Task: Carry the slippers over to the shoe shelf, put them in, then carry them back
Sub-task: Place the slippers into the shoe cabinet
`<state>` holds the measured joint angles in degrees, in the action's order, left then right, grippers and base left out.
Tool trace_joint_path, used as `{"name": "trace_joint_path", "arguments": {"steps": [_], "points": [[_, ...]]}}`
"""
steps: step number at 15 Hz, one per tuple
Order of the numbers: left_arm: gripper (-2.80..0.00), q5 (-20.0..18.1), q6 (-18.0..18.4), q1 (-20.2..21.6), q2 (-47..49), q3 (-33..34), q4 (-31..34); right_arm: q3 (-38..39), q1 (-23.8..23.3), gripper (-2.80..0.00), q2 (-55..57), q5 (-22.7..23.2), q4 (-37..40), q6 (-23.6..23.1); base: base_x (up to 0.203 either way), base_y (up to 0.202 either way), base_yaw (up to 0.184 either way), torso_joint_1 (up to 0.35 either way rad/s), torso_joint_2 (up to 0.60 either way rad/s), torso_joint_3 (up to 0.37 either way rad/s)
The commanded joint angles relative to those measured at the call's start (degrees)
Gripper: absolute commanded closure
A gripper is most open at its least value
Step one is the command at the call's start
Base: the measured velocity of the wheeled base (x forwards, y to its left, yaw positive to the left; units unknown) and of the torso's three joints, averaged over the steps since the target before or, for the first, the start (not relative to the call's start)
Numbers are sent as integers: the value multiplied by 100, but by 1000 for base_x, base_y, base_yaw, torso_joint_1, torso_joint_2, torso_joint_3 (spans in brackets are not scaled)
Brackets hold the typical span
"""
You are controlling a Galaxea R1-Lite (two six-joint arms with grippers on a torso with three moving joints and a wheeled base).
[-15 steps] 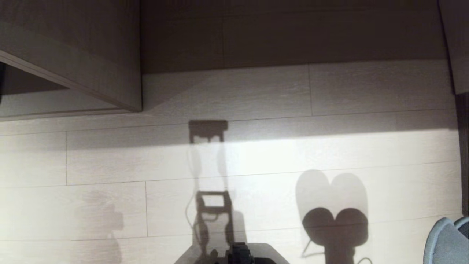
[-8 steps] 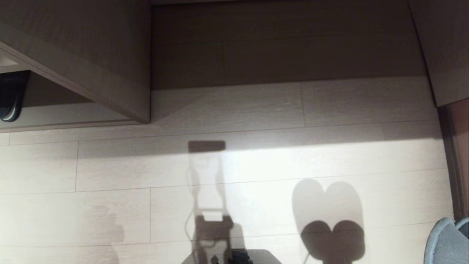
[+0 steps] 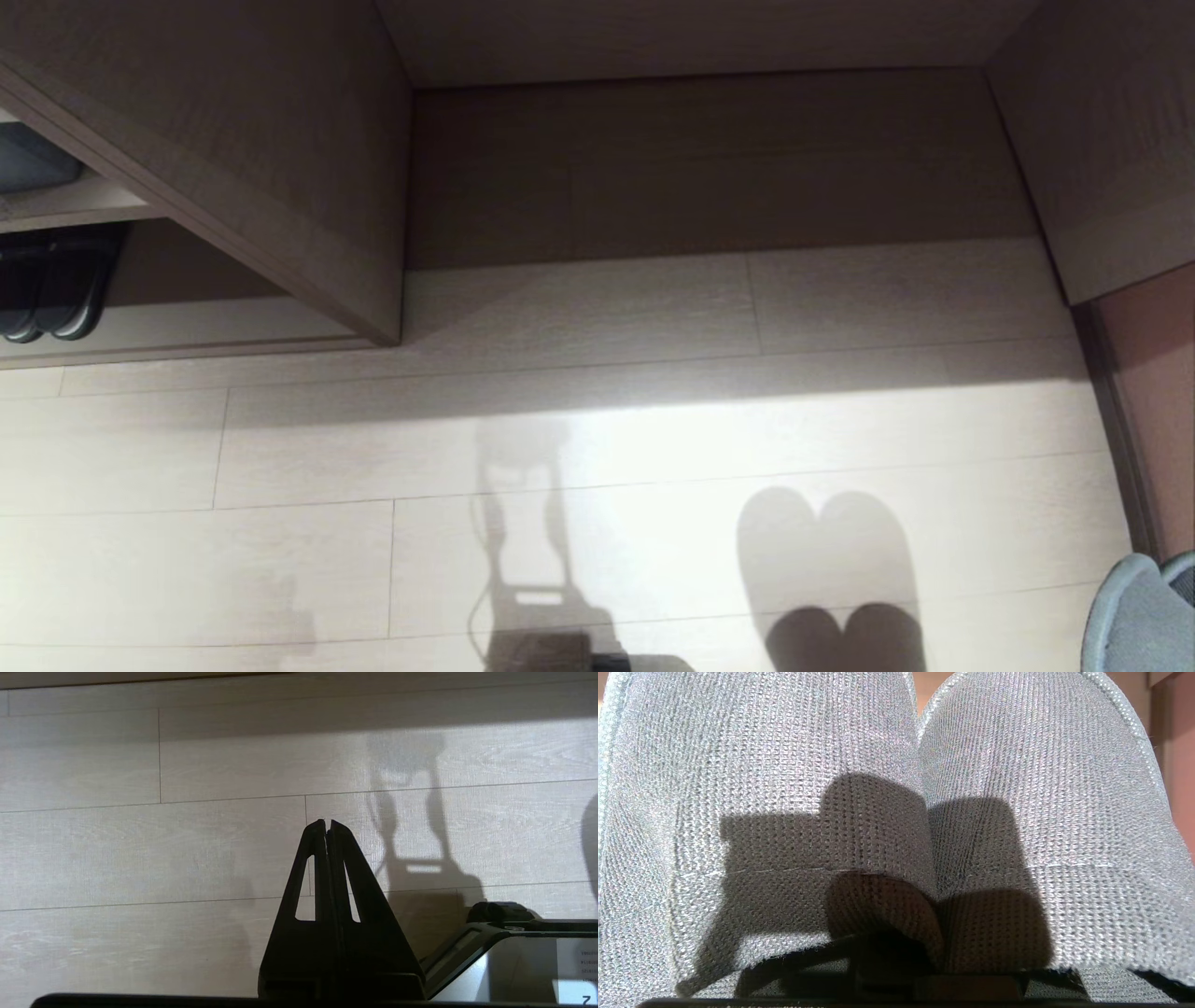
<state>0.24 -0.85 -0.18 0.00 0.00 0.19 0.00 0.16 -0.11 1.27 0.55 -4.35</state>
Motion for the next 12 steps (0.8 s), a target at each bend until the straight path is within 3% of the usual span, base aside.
{"name": "trace_joint_path", "arguments": {"steps": [1,12], "points": [[0,2,-3,1,0,9,-2,0,2,0,20,5,-2,-4,0,0,0,0,2,208],[0,2,-3,1,0,9,-2,0,2,0,20,-21,-20,40,0,0,0,4,0,202]]}}
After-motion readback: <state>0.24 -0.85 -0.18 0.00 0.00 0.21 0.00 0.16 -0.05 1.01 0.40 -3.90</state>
